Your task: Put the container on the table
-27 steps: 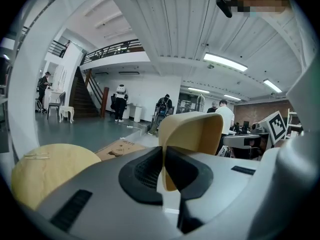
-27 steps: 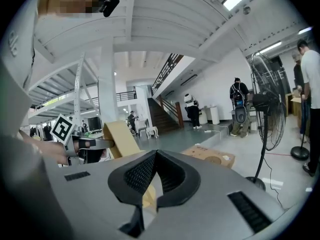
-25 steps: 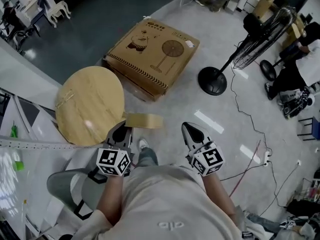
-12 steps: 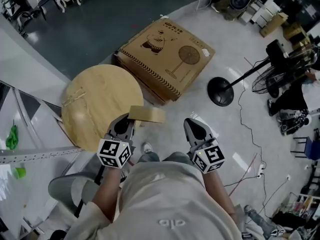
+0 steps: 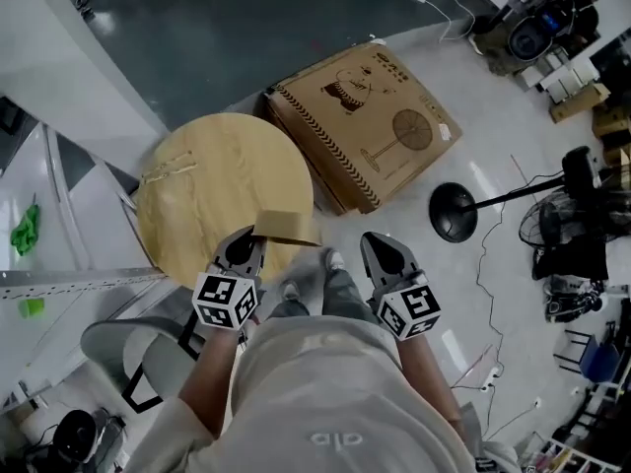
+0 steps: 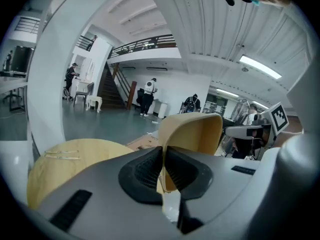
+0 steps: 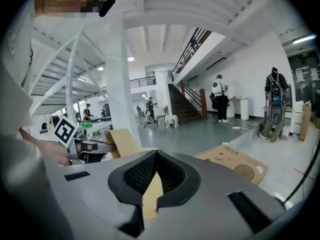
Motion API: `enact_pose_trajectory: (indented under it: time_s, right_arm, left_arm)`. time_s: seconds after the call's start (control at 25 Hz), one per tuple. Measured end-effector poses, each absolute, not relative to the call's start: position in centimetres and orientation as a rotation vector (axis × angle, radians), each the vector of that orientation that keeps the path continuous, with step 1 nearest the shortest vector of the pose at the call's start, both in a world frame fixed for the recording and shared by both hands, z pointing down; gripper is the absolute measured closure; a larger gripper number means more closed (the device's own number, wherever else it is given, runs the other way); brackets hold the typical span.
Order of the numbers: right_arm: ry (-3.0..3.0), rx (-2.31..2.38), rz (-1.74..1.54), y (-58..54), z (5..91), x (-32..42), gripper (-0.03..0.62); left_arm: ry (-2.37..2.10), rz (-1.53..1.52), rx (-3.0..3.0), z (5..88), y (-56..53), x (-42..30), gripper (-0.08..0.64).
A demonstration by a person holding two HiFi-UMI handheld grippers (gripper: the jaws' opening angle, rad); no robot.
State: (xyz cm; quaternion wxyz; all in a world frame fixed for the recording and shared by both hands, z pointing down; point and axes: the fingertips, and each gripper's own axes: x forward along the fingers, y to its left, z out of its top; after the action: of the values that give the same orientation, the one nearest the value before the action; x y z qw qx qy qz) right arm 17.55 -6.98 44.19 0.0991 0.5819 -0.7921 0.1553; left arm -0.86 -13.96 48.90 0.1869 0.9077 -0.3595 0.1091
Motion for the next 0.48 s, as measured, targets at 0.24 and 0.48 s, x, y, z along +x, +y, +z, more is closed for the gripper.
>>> enact_pose_trajectory:
  time_s: [0.24,0.48]
  right_arm:
    - [-2.442,1.472,0.445,-13.1,45.2,15.6,0.566]
    - [-2.55,1.158,0.453,-17.8,46.7,12.6,0.566]
  left_arm:
    - [-1.209,0.302,2.411,50.2,-16.8,-3.8,0.532]
    - [-1.42,0.29,2.19,52.6,-16.6,-7.0,0.531]
